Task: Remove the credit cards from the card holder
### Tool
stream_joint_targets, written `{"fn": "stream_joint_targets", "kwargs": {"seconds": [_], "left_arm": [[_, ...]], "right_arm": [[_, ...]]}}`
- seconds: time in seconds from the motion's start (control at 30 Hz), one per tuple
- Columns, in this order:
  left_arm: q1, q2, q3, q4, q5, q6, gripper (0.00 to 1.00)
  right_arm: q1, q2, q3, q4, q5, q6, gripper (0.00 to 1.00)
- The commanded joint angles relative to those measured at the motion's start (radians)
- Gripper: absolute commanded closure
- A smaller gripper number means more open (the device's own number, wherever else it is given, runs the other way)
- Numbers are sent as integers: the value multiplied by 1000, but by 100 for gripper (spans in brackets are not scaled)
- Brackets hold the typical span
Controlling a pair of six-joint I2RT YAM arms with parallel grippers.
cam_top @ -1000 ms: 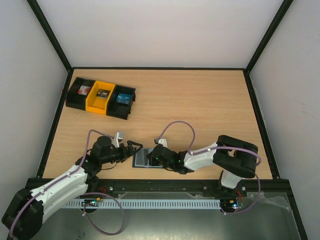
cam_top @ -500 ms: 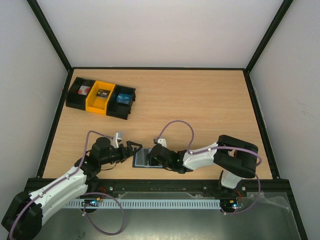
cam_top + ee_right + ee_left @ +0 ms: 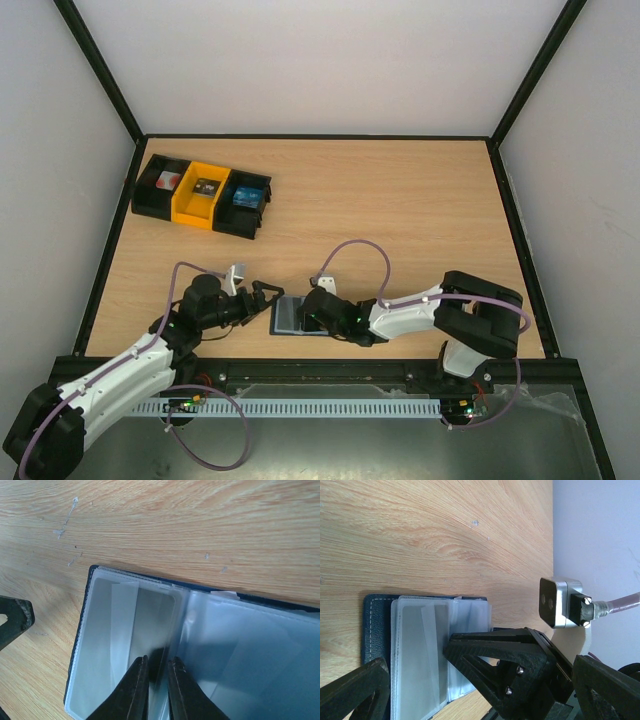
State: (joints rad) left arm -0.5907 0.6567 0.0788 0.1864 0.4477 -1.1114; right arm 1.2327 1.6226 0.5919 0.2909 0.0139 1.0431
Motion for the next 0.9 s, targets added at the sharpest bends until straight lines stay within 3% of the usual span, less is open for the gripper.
{"fn": "stream_joint_targets", "kwargs": {"seconds": [0.0, 0.63, 0.87], "left_arm": [[-4, -14, -13, -17, -10, -12, 0], [-5, -14, -22, 24, 8, -13, 0], [-9, 11, -27, 52, 23, -13, 0]], "right_arm": [[4, -32, 5, -88, 14, -8, 87], [4, -114, 39, -142, 11, -13, 86], [4, -70, 36, -132, 3, 12, 86]]}}
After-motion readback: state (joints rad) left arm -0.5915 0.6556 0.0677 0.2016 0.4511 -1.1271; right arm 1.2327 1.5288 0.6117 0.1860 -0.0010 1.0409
